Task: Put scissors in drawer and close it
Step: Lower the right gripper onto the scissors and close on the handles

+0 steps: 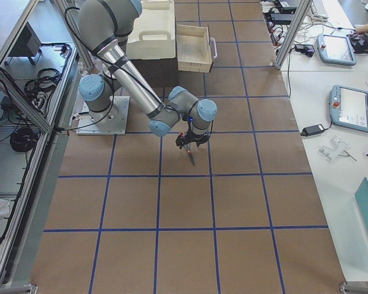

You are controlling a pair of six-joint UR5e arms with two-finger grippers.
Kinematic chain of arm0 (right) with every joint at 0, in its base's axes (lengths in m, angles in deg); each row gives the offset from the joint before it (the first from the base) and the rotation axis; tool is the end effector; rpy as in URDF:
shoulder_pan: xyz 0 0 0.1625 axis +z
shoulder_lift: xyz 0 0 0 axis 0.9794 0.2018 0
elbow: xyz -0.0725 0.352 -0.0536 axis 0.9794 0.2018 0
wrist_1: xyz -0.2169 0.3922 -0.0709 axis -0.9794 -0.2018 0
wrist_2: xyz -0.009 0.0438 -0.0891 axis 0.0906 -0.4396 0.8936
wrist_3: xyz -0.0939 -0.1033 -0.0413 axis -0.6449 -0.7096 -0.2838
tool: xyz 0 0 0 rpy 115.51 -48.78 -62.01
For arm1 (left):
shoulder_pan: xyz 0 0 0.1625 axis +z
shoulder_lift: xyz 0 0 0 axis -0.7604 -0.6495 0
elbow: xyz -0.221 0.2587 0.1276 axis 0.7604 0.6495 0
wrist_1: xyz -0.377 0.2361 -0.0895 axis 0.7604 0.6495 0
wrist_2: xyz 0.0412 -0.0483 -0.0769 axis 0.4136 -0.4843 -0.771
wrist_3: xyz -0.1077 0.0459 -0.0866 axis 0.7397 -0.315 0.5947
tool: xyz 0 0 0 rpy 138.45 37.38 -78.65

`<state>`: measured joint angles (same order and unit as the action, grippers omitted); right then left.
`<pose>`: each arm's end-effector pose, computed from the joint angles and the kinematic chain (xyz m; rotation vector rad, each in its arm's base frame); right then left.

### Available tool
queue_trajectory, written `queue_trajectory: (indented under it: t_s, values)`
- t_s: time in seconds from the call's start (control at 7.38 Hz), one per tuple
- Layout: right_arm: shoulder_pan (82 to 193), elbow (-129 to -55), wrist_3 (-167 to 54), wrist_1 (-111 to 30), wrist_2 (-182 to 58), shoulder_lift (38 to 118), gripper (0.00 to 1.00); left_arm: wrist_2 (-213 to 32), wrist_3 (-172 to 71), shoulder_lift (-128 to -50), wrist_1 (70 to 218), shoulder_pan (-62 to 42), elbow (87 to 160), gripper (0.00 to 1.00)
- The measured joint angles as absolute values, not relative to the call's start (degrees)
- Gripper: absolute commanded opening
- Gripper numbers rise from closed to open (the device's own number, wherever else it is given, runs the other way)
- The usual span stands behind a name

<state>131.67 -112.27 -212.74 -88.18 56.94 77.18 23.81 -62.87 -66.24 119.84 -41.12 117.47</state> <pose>-0.2126 -0.4823 0.0368 -2.3287 1.8302 0.1671 -0.1318 -0.5220 0.4529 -0.0585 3.0902 -0.1642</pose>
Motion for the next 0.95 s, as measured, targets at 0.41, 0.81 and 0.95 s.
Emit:
queue_trajectory:
  t_s: [0.41,0.81,0.95]
  values:
    - [131.05,-112.53,-213.14,-88.28,57.27,76.90,0.00,23.72,-62.87,-66.13,119.84,-41.16,117.47,1.00]
    - [131.05,-112.47,-215.20,-88.30,57.41,77.19,0.00,23.67,-62.87,-66.10,119.85,-41.02,117.62,1.00]
    - [131.16,-112.38,-215.46,-88.29,57.58,77.63,0.00,23.66,-62.87,-66.10,119.84,-40.93,117.68,1.00]
